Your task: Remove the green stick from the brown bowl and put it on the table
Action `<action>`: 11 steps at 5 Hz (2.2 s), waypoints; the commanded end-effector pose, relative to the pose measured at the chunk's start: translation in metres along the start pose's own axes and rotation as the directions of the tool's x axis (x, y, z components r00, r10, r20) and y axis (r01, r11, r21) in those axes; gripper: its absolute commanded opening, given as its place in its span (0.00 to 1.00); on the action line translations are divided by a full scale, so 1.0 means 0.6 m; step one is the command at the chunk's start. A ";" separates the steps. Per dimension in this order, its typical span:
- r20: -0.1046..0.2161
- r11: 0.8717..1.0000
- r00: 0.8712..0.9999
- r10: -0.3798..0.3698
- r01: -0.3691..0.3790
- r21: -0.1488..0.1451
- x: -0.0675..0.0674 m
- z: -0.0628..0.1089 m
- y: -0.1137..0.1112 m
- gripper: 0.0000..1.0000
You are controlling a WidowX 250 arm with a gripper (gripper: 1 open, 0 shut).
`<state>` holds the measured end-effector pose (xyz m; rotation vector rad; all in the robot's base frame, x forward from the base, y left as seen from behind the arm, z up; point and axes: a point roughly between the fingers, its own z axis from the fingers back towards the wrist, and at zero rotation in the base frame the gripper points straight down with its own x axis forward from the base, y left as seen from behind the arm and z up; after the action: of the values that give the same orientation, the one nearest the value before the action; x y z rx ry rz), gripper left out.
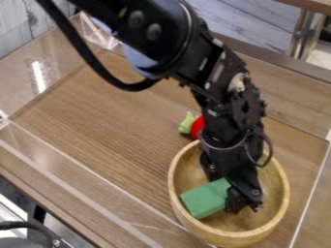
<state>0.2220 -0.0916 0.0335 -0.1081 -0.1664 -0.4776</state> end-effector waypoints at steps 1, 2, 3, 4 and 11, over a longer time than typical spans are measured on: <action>0.048 1.000 0.999 0.010 -0.010 0.010 0.015 0.027 -0.014 0.00; 0.044 0.999 0.998 -0.046 0.046 -0.002 0.027 0.026 -0.011 0.00; 0.040 0.995 0.994 -0.102 0.103 -0.015 0.040 0.023 -0.008 0.00; 0.042 0.998 0.997 -0.063 0.064 -0.008 0.028 0.028 -0.006 0.00; 0.050 0.998 0.997 -0.064 0.065 -0.010 0.041 0.067 0.023 0.00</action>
<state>0.2318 -0.0819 0.0572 -0.1256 -0.1326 -0.5376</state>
